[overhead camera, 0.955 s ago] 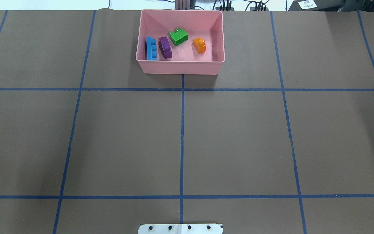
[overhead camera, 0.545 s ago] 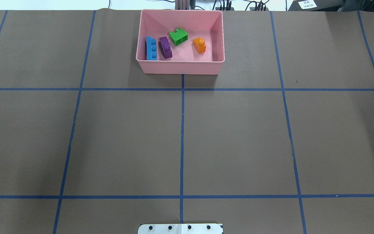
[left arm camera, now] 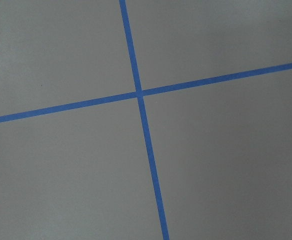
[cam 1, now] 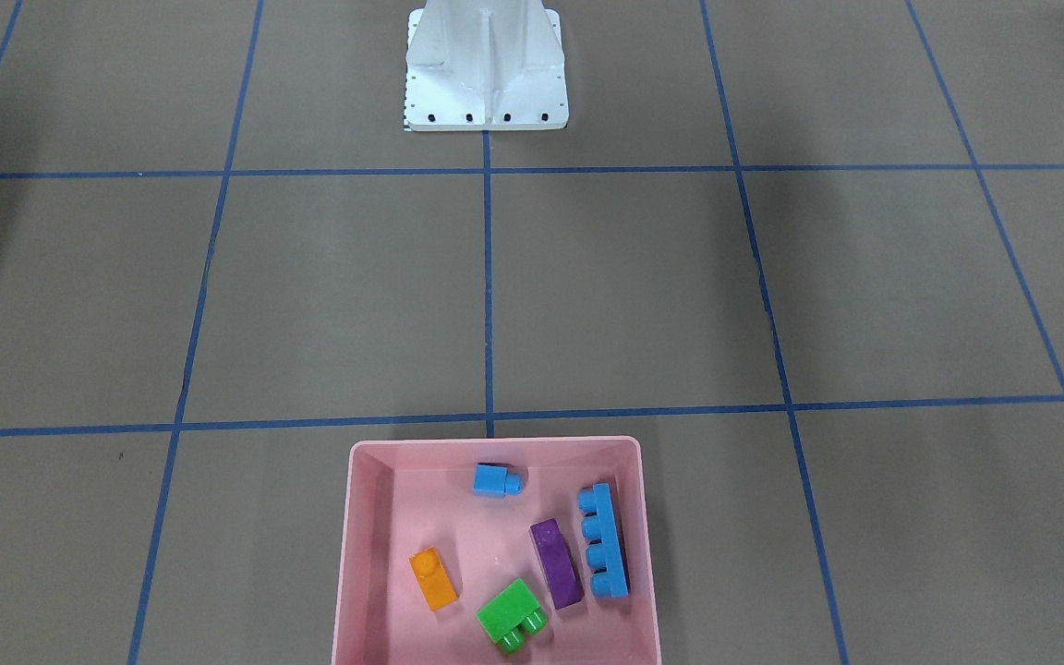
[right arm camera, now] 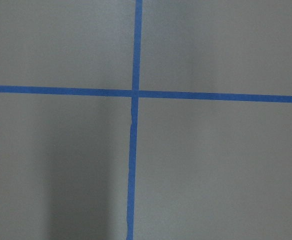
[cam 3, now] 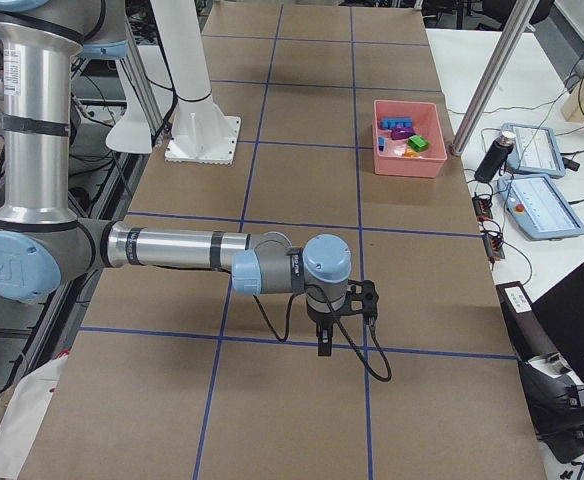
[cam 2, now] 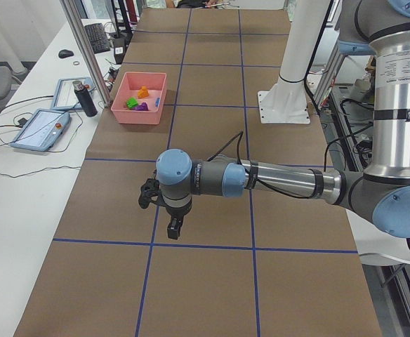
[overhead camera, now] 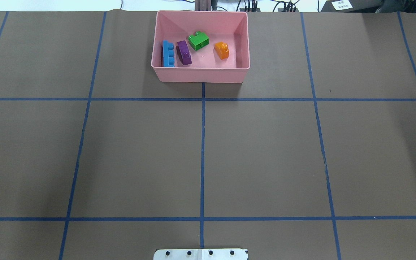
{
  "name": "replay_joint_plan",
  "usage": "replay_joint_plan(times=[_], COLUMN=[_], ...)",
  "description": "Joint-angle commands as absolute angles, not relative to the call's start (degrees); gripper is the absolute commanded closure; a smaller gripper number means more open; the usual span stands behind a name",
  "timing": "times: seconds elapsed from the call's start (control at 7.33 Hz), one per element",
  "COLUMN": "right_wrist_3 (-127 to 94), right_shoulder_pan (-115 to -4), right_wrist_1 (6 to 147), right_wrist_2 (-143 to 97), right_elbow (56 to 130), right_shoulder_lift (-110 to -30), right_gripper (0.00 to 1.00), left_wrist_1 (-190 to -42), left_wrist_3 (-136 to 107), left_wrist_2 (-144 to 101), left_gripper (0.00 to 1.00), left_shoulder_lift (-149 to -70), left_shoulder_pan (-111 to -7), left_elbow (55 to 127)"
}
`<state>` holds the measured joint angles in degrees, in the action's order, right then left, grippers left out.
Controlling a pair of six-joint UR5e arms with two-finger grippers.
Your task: Put all blocks into box
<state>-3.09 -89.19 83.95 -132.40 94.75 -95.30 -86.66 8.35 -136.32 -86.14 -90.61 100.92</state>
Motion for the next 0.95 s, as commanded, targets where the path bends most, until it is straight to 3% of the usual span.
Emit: replay_joint_plan(times=[0.0, 0.82], right_wrist_3=[-4.4, -9.1], right_shoulder_pan=[-88.3, -86.7], right_wrist_1=[82.7, 78.8], right_wrist_2=[-132.4, -132.3], right_elbow=[94.7, 95.0], right_shoulder_lift=[-95.2, -95.3], right_gripper=[0.00, 0.00], left_wrist_1=[-86.7, -86.7], left_wrist_3=[8.3, 8.3], left_wrist_2=[-136.3, -136.3], left_gripper=[0.00, 0.00], left_shoulder_lift=[-86.1, -86.0], left_shoulder_pan=[-90.6, -90.6], left_elbow=[100.9, 100.9])
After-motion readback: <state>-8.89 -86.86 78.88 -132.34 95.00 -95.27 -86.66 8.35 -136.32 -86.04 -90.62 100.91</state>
